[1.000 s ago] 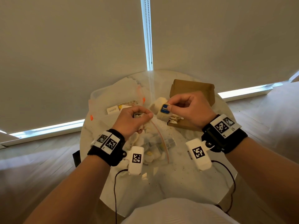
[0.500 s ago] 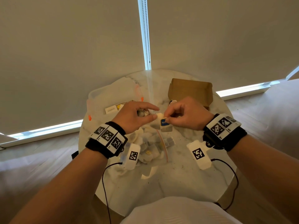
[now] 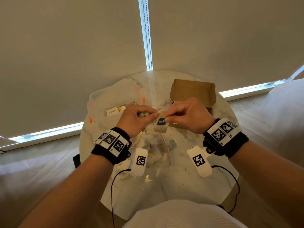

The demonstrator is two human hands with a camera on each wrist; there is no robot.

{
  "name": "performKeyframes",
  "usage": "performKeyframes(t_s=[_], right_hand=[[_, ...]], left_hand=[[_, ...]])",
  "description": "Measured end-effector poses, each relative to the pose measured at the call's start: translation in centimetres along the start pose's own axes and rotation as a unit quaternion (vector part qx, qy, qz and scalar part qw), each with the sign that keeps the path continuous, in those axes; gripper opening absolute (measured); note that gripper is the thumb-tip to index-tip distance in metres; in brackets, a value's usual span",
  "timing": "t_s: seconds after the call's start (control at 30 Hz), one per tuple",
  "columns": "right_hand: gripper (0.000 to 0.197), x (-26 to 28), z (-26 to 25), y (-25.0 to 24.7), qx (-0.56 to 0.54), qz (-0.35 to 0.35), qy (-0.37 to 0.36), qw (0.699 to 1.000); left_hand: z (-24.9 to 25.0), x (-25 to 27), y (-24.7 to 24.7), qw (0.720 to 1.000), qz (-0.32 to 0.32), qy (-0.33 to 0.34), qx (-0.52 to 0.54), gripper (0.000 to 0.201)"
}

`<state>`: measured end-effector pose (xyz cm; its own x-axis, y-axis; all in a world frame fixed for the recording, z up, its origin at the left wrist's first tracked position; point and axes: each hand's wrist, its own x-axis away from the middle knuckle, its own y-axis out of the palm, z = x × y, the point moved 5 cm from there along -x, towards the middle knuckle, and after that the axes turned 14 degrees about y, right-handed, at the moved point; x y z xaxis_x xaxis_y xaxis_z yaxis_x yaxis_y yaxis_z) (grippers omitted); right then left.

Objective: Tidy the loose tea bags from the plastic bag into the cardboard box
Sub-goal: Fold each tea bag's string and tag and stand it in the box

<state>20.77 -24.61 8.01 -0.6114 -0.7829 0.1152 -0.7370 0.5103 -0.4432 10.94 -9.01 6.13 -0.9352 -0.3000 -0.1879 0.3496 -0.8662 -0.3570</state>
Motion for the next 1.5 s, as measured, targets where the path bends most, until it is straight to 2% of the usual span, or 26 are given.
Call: performKeyframes(t_s=[0.13, 0.27, 0.33, 0.47, 0.57, 0.6, 0.73, 0.8, 0.9, 1.0, 1.07, 1.2, 1.27, 1.37, 1.43, 1.5], right_hand=[[0.042, -0.2, 0.6, 0.1, -0.069, 0.025, 0.068, 0.995], [0.012, -0.3, 0.6, 0.1, 0.004, 0.025, 0.070, 0.997], [0.006, -0.5, 0.9, 0.2, 0.020, 0.027, 0.067, 0.997], [0.005, -1.2, 1.5, 0.5, 0.050, 0.038, 0.053, 0.997], [0.011, -1.8, 2.1, 0.5, -0.017, 0.027, 0.062, 0.998], [0.013, -2.1, 2.5, 0.4, -0.040, 0.023, 0.066, 0.997], [0.008, -3.6, 4.2, -0.3, -0.062, 0.019, 0.097, 0.993], [0.012, -4.7, 5.3, -1.6, -0.072, 0.043, 0.113, 0.990], [0.018, -6.9, 8.4, -4.7, -0.071, 0.117, 0.157, 0.978], [0.017, -8.3, 13.3, -6.7, -0.034, 0.190, 0.236, 0.952], [0.013, -8.5, 16.4, -6.7, -0.001, 0.205, 0.297, 0.933], [0.010, -8.4, 21.2, -4.4, 0.047, 0.143, 0.374, 0.915], [0.014, -8.3, 22.6, -3.2, 0.077, 0.108, 0.397, 0.908], [0.020, -8.6, 23.8, -1.7, 0.045, 0.077, 0.419, 0.904], [0.021, -9.0, 24.4, -1.1, 0.055, 0.076, 0.429, 0.899], [0.021, -9.2, 25.1, -0.9, 0.056, 0.108, 0.434, 0.893]], left_hand=[[-0.2, 0.2, 0.1, 1.000, -0.006, -0.001, 0.018, 0.009], [-0.3, 0.3, 0.1, 0.999, -0.020, 0.006, 0.027, 0.009], [-0.2, 0.3, 0.2, 0.999, -0.029, 0.008, 0.038, 0.008], [-0.4, 0.0, 0.7, 0.999, -0.028, -0.006, 0.015, 0.005], [-0.9, -0.7, 0.9, 1.000, -0.003, -0.012, 0.014, 0.001], [-1.1, -0.9, 0.9, 1.000, 0.007, -0.016, 0.021, 0.006], [-2.1, -1.8, 1.5, 0.999, 0.016, -0.030, 0.042, 0.006], [-2.7, -2.2, 1.6, 0.997, 0.039, -0.042, 0.053, 0.007], [-3.6, -2.7, 1.5, 0.992, 0.082, -0.067, 0.068, 0.008], [-4.2, -3.0, 1.7, 0.991, 0.083, -0.073, 0.081, 0.005], [-4.7, -3.2, 1.9, 0.991, 0.077, -0.074, 0.083, 0.005], [-5.8, -3.4, 2.2, 0.991, 0.063, -0.082, 0.081, 0.005], [-6.2, -3.5, 2.3, 0.992, 0.056, -0.083, 0.076, 0.005], [-6.8, -3.5, 2.4, 0.993, 0.051, -0.082, 0.068, 0.005], [-7.0, -3.5, 2.5, 0.993, 0.047, -0.083, 0.063, 0.006], [-7.1, -3.5, 2.5, 0.994, 0.044, -0.086, 0.059, 0.006]])
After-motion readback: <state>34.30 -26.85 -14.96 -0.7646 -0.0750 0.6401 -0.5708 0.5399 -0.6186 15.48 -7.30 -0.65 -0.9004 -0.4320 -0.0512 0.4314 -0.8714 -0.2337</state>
